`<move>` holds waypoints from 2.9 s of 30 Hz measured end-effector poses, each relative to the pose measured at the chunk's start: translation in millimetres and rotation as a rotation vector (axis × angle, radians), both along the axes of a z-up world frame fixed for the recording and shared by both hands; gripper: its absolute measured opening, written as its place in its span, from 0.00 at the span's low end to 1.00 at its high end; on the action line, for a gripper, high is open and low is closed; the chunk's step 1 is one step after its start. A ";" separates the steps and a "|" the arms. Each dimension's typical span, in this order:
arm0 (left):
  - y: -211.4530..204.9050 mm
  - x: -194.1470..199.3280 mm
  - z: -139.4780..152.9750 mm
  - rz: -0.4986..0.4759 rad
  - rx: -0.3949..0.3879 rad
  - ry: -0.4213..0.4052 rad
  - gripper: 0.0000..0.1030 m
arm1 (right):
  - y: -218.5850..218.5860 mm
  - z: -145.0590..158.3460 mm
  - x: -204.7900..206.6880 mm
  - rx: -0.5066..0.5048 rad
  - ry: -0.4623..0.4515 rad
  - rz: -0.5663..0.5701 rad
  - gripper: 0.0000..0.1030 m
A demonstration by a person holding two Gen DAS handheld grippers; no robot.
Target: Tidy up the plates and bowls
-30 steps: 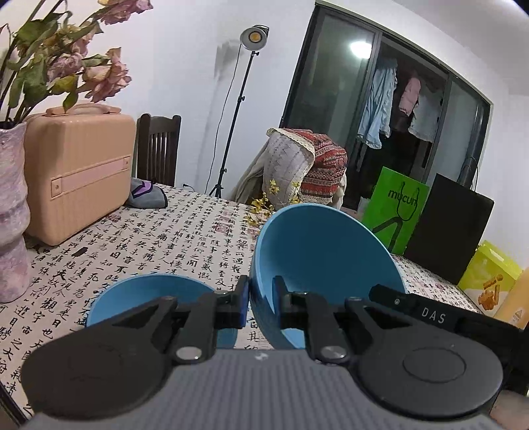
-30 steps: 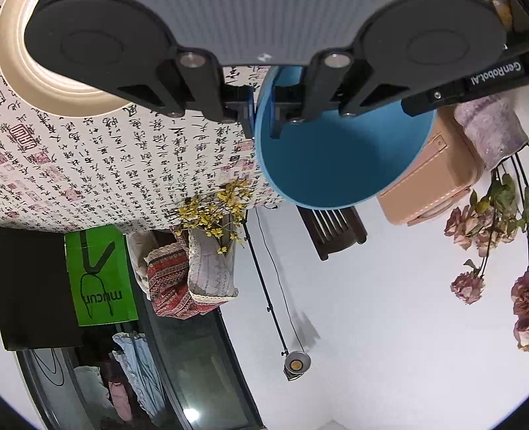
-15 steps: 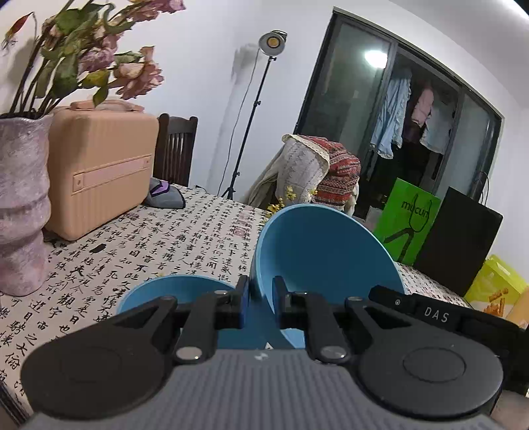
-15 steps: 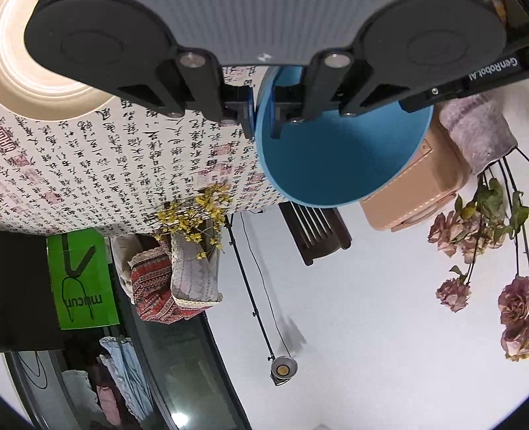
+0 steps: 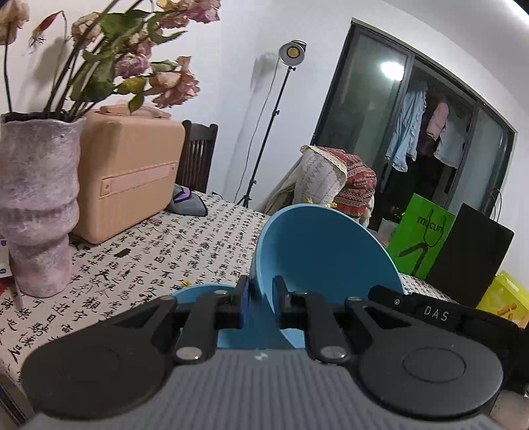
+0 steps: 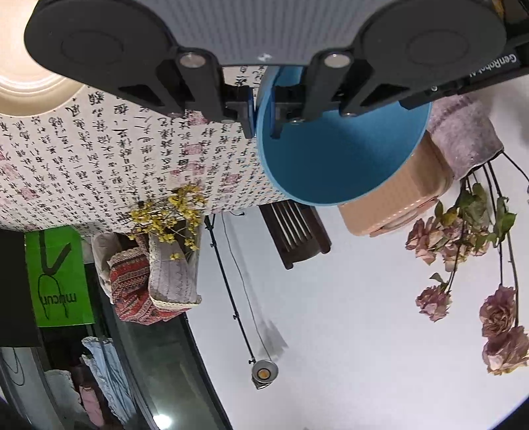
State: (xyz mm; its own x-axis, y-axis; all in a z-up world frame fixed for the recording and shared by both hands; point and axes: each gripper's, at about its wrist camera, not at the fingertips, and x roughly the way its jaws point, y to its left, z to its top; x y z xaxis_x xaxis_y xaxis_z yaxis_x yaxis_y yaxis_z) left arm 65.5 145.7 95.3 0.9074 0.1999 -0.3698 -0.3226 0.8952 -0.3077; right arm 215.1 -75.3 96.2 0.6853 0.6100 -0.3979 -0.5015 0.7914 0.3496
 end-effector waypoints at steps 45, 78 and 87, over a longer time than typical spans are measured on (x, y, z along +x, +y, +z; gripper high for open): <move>44.1 -19.8 -28.7 0.093 -0.080 0.053 0.13 | 56.4 -18.7 4.1 -0.027 0.050 0.100 0.09; 57.9 -8.7 -48.4 0.104 -0.149 0.107 0.16 | 73.0 -36.5 14.2 -0.099 0.068 0.109 0.12; 60.1 -3.6 -56.9 0.102 -0.156 0.127 0.18 | 77.0 -41.4 15.1 -0.131 0.050 0.107 0.12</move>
State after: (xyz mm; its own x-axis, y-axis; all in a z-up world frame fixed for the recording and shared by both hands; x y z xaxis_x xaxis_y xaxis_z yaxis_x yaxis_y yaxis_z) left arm 61.9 205.8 38.4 0.8299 0.2193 -0.5131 -0.4535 0.8008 -0.3912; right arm 230.2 1.7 54.8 0.5964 0.6189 -0.5111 -0.5699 0.7749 0.2734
